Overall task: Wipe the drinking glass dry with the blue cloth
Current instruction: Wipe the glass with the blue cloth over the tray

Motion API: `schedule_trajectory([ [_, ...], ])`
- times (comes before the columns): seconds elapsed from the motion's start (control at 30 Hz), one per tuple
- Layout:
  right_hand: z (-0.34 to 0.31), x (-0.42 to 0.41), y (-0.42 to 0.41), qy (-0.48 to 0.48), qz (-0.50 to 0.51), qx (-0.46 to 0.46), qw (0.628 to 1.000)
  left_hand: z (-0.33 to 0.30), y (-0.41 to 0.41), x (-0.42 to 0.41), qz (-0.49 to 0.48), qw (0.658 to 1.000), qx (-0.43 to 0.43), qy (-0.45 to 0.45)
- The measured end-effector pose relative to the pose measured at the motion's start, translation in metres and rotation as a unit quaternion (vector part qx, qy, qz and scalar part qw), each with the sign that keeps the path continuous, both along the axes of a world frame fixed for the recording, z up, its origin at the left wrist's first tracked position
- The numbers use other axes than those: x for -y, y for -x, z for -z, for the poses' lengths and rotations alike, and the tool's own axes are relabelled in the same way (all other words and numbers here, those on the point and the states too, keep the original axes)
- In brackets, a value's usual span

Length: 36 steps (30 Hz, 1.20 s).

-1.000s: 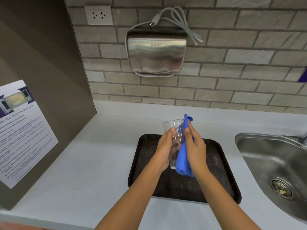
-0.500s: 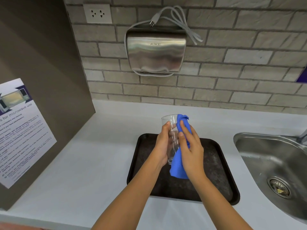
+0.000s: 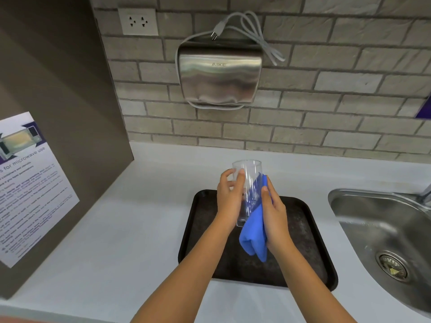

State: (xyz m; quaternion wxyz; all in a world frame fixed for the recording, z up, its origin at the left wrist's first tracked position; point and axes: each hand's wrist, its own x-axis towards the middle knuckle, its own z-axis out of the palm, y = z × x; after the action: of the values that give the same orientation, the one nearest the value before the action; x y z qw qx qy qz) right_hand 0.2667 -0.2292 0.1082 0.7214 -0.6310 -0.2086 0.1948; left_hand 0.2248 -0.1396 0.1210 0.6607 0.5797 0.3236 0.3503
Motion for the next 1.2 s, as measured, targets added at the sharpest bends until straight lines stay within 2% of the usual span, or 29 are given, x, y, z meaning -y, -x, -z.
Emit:
schedule_trajectory([
  [0.07,0.005,-0.002,0.002,0.015,0.035,0.035,0.999,0.005,-0.001,0.005,-0.015,0.995,-0.052,-0.088],
  [0.13,0.008,-0.004,0.008,0.035,0.055,0.092,0.994,0.01,-0.002,0.01,-0.001,0.992,-0.07,-0.107],
  [0.3,0.019,-0.008,0.023,0.081,0.08,0.221,0.969,0.013,0.004,0.007,0.049,0.999,-0.001,0.009],
  [0.37,0.015,-0.008,0.016,0.054,0.076,0.194,0.977,0.013,0.005,0.005,0.084,0.995,0.017,0.059],
  [0.47,-0.001,-0.009,-0.007,-0.002,0.053,0.044,0.998,0.008,0.005,0.006,0.12,0.988,0.037,0.085],
  [0.5,-0.005,-0.008,-0.011,-0.001,0.045,0.021,0.999,0.005,0.004,0.006,0.126,0.987,0.042,0.093],
  [0.53,-0.007,-0.007,-0.01,0.002,0.043,0.027,0.999,0.003,0.003,0.006,0.131,0.985,0.048,0.098],
  [0.67,-0.009,0.0,0.012,0.029,0.062,0.181,0.981,-0.006,0.0,0.001,0.139,0.981,0.069,0.114],
  [0.7,-0.008,0.0,0.013,0.035,0.061,0.196,0.978,-0.007,0.0,0.0,0.148,0.98,0.068,0.113],
  [0.77,-0.01,0.001,0.007,0.014,0.054,0.133,0.99,-0.008,0.0,-0.001,0.158,0.981,0.054,0.103],
  [0.87,-0.019,0.002,-0.012,-0.02,0.029,-0.068,0.997,-0.006,-0.002,0.0,0.181,0.978,0.042,0.09],
  [0.9,-0.02,0.004,-0.016,-0.02,0.013,-0.098,0.995,-0.005,-0.003,0.0,0.185,0.978,0.043,0.086],
  [1.07,-0.003,0.023,-0.028,0.017,-0.123,-0.152,0.981,-0.015,-0.013,-0.002,0.143,0.983,0.051,0.107],
  [1.13,0.006,0.027,-0.032,0.032,-0.118,-0.124,0.985,-0.019,-0.017,0.001,0.109,0.989,0.039,0.093],
  [1.2,0.006,0.027,-0.032,0.03,-0.108,-0.121,0.986,-0.02,-0.019,0.004,0.072,0.996,0.021,0.04],
])
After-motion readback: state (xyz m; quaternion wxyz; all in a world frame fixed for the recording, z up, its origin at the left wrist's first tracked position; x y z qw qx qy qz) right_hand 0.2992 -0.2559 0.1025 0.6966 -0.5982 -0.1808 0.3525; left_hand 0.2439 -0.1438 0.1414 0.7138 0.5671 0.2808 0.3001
